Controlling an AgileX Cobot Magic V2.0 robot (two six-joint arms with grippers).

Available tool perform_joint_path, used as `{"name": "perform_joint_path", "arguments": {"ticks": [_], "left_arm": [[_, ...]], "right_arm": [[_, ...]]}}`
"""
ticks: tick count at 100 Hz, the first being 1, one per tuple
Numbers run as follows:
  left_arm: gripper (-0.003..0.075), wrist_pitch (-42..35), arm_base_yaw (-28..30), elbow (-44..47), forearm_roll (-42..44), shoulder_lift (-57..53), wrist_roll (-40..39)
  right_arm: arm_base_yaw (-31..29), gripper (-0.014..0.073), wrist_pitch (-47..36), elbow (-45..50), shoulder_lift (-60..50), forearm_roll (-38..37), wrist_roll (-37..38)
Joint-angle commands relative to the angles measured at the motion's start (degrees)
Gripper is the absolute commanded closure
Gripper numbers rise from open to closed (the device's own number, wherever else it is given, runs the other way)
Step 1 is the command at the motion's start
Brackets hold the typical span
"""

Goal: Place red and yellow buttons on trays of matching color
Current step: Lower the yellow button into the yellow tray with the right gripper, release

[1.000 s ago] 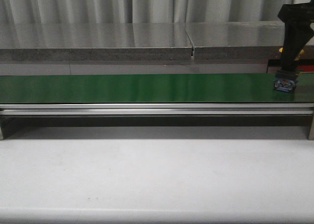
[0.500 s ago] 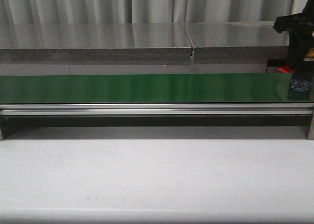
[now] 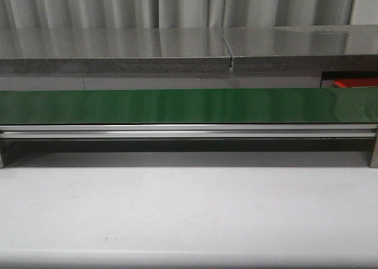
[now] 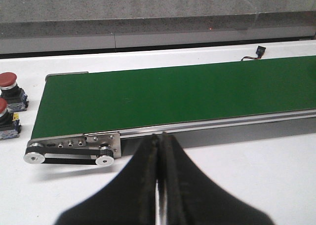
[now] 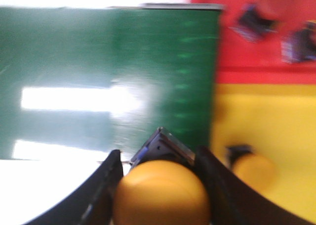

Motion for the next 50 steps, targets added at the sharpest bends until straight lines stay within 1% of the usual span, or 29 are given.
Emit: {"name": "perform_joint_path", "arguments": {"ticks": [1,12,23,35,50], "left_arm": [[0.0739,-3.8,-0.4,-1.5,-1.6,0.1,-0.1],[0.0739,-3.8,-0.4,-1.5,-1.6,0.1,-0.1],[0.0739,-3.8,-0.4,-1.5,-1.6,0.1,-0.1],[0.0739,-3.8,-0.4,-1.5,-1.6,0.1,-0.1],[0.0739,-3.8,-0.4,-1.5,-1.6,0.1,-0.1]], "right_arm": [[-5.6,0.0526,0.2,-1.5,-4.3,-0.4,0.7],[-12.3,0.0526,0.5,-1.5,-4.6,0.2,1.7],[-17.1,0.0526,-2.3,-0.3,-4.1,2.2,1.9],[-19.8,0.0526,-5.4,0.6,-2.1,3.5,1.9],[-20.6,0.0526,-8.3,0.6,2.4,3.9,1.9]]}}
